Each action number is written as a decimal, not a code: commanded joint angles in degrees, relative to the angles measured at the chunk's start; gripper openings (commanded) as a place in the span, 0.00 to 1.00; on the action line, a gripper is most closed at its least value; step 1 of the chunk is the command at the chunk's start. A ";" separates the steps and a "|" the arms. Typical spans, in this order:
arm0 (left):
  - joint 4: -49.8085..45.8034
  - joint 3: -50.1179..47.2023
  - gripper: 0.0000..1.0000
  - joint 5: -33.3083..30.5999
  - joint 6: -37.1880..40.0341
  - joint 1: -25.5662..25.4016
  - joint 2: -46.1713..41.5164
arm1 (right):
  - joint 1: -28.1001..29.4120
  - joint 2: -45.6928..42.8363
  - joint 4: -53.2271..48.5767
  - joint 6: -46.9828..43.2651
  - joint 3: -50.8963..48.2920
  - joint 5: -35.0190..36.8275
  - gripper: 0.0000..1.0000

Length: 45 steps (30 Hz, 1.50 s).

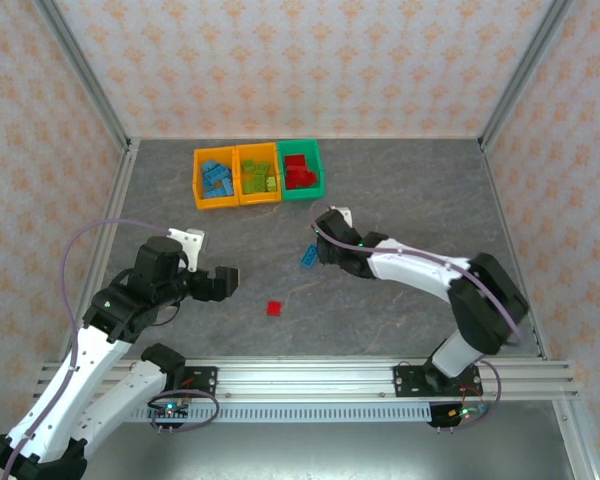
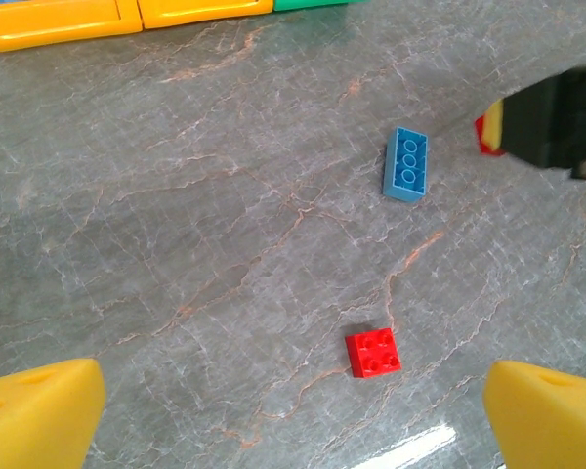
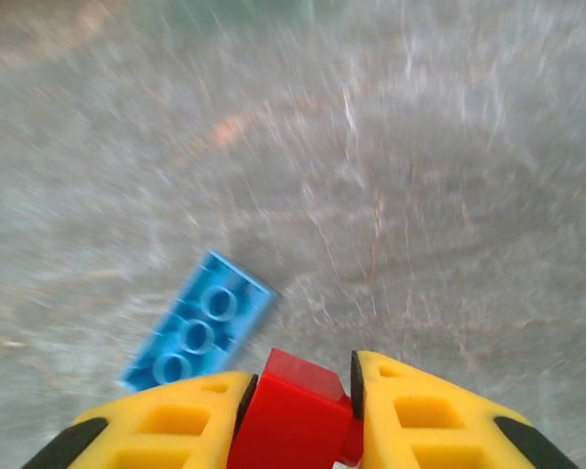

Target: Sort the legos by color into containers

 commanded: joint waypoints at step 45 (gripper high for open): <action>0.88 -1.06 1.00 -2.54 -0.90 -0.28 -4.92 | 12.72 2.32 -6.80 19.98 10.86 -2.13 0.58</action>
